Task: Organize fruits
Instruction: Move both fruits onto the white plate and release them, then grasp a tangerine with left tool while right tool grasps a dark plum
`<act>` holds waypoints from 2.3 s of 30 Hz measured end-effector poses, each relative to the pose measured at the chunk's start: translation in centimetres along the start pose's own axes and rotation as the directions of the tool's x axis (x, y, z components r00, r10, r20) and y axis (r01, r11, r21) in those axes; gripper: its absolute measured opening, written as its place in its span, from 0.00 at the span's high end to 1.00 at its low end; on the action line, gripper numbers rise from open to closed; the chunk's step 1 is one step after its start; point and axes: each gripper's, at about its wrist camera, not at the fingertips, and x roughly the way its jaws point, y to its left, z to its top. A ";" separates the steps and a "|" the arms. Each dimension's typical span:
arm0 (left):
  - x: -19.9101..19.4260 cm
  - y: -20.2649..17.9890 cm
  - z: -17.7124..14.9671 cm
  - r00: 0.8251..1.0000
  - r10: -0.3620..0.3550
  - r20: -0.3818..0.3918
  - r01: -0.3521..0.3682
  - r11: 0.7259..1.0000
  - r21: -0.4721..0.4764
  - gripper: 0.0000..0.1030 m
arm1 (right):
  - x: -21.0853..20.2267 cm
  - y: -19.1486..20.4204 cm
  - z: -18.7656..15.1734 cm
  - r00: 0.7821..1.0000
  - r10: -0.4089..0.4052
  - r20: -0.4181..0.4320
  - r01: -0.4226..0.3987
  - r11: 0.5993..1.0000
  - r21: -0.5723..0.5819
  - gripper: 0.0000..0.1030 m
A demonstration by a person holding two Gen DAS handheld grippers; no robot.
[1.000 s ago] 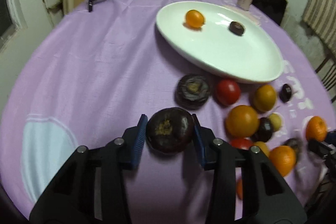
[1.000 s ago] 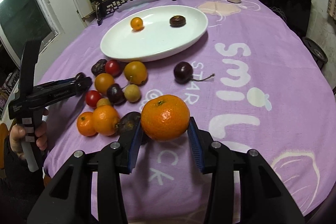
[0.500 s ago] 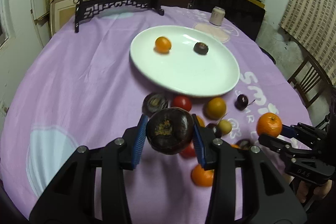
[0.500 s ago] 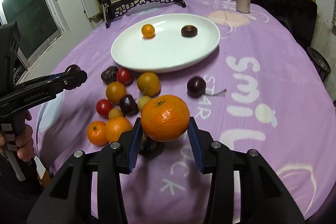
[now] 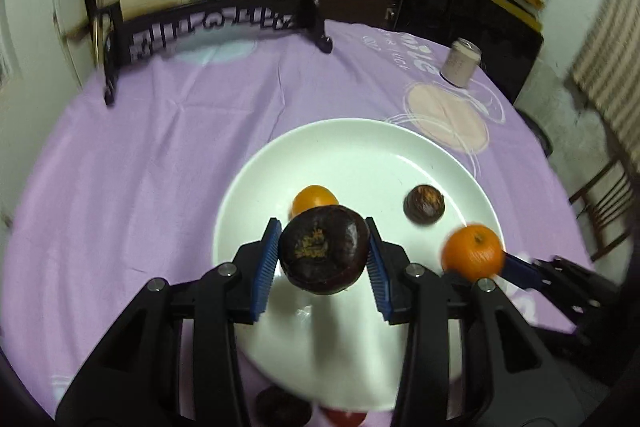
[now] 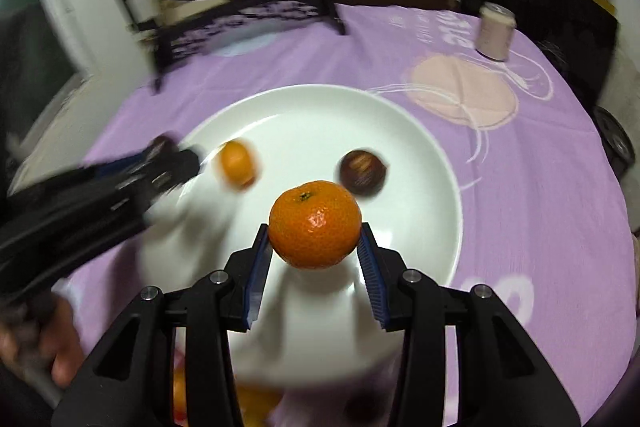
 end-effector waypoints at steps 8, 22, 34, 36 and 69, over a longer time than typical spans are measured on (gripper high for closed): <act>1.6 0.4 -0.1 1.000 0.000 -0.023 0.001 1.000 0.013 0.59 | 2.5 0.2 0.2 0.999 0.041 -0.033 -0.041 0.999 -0.003 0.57; -7.4 1.6 -6.4 0.991 -0.012 0.133 0.011 1.000 0.007 0.37 | -6.3 -1.8 -5.2 0.978 -0.082 0.190 0.081 0.997 0.013 0.41; -12.3 0.8 -16.6 0.993 -0.066 0.099 0.054 0.992 0.113 0.34 | -12.5 -1.8 -15.6 0.988 -0.076 0.131 0.077 0.997 -0.003 0.40; -12.3 0.9 -16.7 0.994 -0.062 0.094 0.051 0.992 0.112 0.34 | -12.5 -1.4 -16.0 0.990 -0.069 0.123 0.071 0.997 -0.012 0.40; -9.0 -2.9 -21.5 0.984 -0.119 -0.129 0.144 0.967 0.210 0.45 | -9.8 0.2 -19.7 0.999 0.032 -0.008 -0.033 0.996 -0.089 0.60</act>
